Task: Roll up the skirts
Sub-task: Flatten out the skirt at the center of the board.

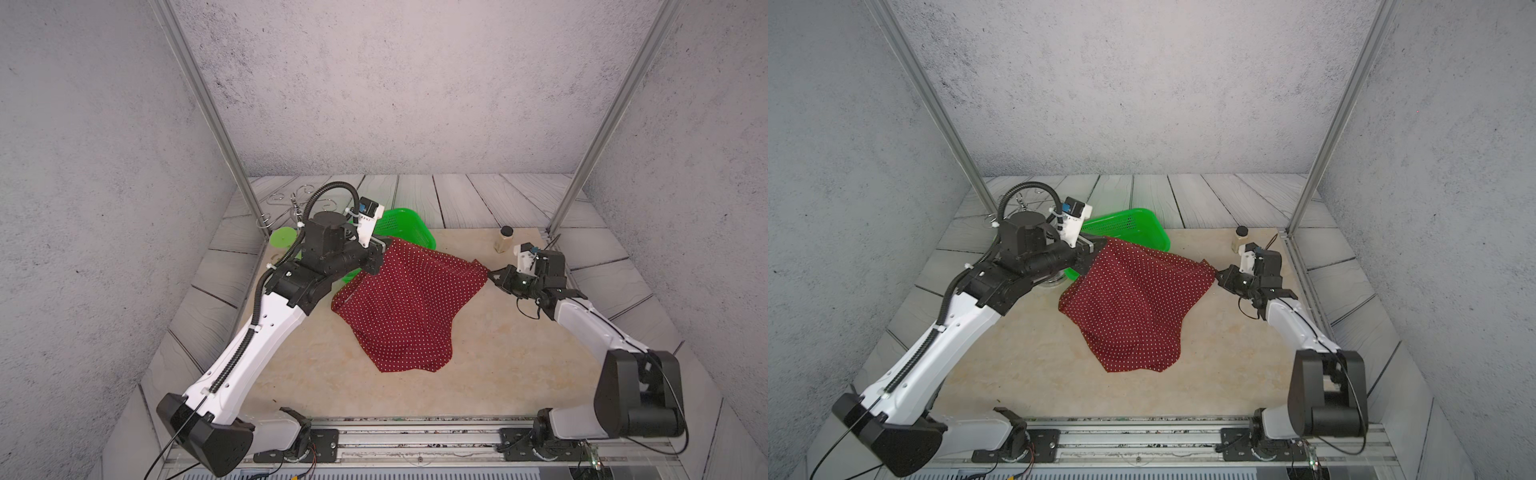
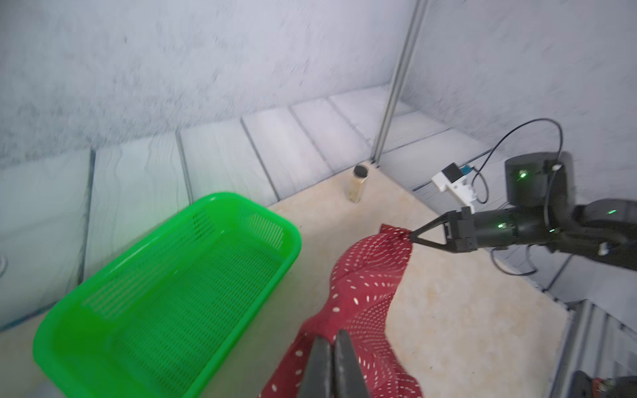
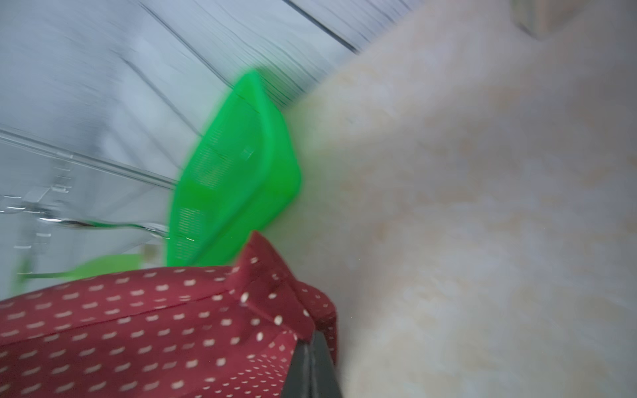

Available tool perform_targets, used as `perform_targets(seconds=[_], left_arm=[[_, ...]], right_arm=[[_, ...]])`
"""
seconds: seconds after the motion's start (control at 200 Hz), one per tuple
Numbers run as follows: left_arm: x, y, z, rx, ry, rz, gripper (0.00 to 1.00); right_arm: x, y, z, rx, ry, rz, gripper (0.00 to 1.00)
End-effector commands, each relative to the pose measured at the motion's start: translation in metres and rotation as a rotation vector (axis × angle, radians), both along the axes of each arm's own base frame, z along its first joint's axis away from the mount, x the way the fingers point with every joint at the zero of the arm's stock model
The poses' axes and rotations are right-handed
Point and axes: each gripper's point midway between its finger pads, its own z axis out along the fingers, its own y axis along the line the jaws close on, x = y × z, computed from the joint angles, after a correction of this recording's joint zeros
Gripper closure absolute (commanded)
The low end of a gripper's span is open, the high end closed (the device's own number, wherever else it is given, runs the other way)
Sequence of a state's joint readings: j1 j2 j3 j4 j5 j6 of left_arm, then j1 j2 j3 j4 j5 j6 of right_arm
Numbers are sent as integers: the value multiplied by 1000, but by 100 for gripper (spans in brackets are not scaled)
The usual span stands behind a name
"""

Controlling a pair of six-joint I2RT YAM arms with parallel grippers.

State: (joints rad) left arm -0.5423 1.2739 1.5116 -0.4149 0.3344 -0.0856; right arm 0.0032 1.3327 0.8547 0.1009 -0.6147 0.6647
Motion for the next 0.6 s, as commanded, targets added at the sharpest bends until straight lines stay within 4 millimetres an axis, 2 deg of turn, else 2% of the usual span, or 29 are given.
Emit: perform_targets(seconds=[0.0,0.025,0.05,0.105,0.145,0.165,0.21,0.255,0.265,0.29,0.31,0.35,0.385,0.405,0.435,0.47,0.495,0.52,0.55,0.595], left_arm=[[-44,-11,71,-89,-176,-159,100],[-43,-6,74,-69,-193,-129,100],[-40,0,77,-48,-208,-85,100],[-23,24,80,14,-251,74,100],[-16,42,87,38,-288,160,100],[-16,47,95,35,-305,177,100],[-25,49,118,1,-350,158,100],[-46,32,143,-59,-400,24,100],[-52,27,149,-74,-412,-10,100],[-65,17,162,-106,-441,-79,100],[-74,8,171,-123,-461,-127,100],[-91,-7,184,-129,-498,-207,100],[-101,-20,189,-100,-527,-250,100],[-104,-24,193,-81,-547,-255,100],[-105,-27,196,-57,-566,-250,100],[-105,-28,200,-41,-591,-241,100],[-104,-27,203,-39,-606,-234,100],[-103,-25,207,-41,-621,-218,100],[-104,-23,213,-50,-634,-205,100],[-106,-24,221,-78,-642,-214,100]], right_arm=[[-25,15,123,291,-377,98,100],[-24,15,120,303,-344,92,100],[-18,11,108,280,-278,59,100],[-10,-11,52,197,-39,-95,100],[-9,-26,30,222,48,-163,100],[-8,-30,25,260,69,-179,100],[-8,-21,41,358,-1,-127,100],[-15,9,85,445,-158,20,100],[-18,17,91,461,-172,57,100],[-30,38,121,490,-280,167,100],[-39,54,135,499,-316,242,100],[-49,79,140,478,-296,315,100],[-48,85,126,404,-224,277,100],[-47,80,107,337,-144,214,100],[-45,60,89,226,-87,70,100],[-48,25,65,96,-5,-119,100],[-52,1,61,60,6,-225,100],[-54,-15,67,75,-31,-275,100],[-56,-28,83,121,-103,-293,100],[-61,-29,119,172,-244,-243,100]])
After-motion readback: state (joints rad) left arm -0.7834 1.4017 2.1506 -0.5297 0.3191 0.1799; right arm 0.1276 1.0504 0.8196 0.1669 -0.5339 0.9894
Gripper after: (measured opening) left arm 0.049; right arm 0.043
